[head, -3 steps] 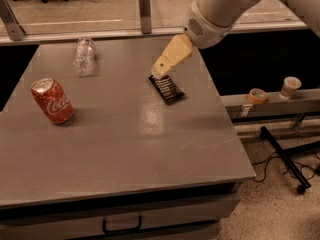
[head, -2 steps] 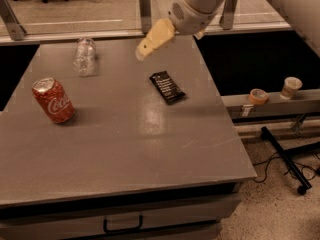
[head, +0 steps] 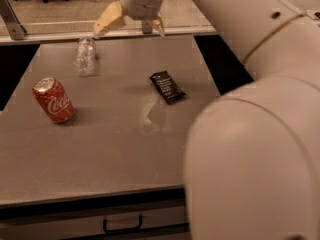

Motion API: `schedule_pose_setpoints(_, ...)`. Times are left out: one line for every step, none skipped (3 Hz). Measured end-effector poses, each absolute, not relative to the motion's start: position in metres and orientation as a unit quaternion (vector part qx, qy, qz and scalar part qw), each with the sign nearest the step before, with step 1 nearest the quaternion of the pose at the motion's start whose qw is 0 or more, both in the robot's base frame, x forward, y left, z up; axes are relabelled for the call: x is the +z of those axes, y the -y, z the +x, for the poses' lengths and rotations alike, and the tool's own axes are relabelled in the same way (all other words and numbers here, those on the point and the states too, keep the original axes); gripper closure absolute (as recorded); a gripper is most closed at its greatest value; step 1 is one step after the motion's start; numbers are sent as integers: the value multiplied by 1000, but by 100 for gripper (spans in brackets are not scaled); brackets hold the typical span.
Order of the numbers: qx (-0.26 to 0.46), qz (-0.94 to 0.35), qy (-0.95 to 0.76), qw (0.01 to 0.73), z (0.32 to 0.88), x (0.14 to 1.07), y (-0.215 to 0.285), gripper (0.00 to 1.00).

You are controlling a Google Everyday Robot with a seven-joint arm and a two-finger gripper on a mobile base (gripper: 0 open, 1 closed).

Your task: Move water bottle near coke can

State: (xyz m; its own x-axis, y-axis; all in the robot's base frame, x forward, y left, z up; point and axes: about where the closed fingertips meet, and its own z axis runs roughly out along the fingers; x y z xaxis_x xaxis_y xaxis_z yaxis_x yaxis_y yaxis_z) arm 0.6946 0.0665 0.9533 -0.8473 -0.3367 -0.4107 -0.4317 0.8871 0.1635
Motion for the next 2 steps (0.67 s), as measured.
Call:
schedule_pose_setpoints(152,-137,-965,161,710,949,-114,0)
schedule_pose_setpoints(165,-92,-969,159,716,953,-121,0)
